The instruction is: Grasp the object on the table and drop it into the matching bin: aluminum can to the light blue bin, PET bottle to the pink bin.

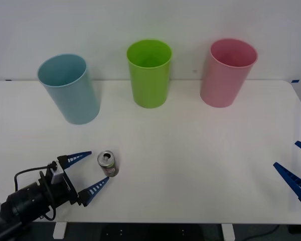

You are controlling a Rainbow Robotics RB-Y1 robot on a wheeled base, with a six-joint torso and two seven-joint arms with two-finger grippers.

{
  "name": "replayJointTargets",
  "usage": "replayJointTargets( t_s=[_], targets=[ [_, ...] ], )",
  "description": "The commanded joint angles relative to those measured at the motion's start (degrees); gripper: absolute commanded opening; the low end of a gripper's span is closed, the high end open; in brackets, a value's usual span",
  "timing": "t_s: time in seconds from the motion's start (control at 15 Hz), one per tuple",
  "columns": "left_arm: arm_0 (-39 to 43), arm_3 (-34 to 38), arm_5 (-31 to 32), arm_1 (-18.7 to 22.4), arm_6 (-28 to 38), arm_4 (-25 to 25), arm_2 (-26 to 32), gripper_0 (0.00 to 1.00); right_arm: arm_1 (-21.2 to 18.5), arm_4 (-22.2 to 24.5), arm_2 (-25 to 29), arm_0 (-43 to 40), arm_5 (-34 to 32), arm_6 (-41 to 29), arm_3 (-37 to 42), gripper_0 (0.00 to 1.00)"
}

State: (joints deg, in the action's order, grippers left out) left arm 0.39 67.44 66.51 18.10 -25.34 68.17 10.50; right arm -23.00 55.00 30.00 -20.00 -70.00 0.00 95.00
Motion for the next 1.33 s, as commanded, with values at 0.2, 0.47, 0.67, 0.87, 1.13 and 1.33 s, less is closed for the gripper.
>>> replayJointTargets(
  t_s=[0.2, 0.47, 0.67, 0.87, 1.13, 1.33],
  targets=[
    [-4.25, -4.77, -0.5, -0.35, -1.29, 0.12, -1.89, 1.0, 0.0, 0.0, 0.0, 0.0, 0.0, 0.0, 0.0, 1.0],
    [-5.48, -5.21, -1.21, -0.96, -1.29, 0.47, -2.77, 1.0, 0.0, 0.0, 0.0, 0.0, 0.0, 0.0, 0.0, 1.0],
    [-5.83, -5.21, -1.65, -1.93, -1.29, 1.62, -2.77, 1.0, 0.0, 0.0, 0.0, 0.0, 0.0, 0.0, 0.0, 1.0],
    [-6.01, -5.21, -2.26, -2.89, -1.38, 2.41, -2.77, 1.0, 0.0, 0.0, 0.0, 0.0, 0.0, 0.0, 0.0, 1.0],
    [-6.01, -5.3, -2.26, -3.16, -1.38, 2.49, -2.77, 1.0, 0.0, 0.0, 0.0, 0.0, 0.0, 0.0, 0.0, 1.0],
    [-5.92, -5.3, -2.26, -3.16, -1.03, 2.49, -2.77, 0.11, 0.0, 0.0, 0.0, 0.0, 0.0, 0.0, 0.0, 1.0]
  ],
)
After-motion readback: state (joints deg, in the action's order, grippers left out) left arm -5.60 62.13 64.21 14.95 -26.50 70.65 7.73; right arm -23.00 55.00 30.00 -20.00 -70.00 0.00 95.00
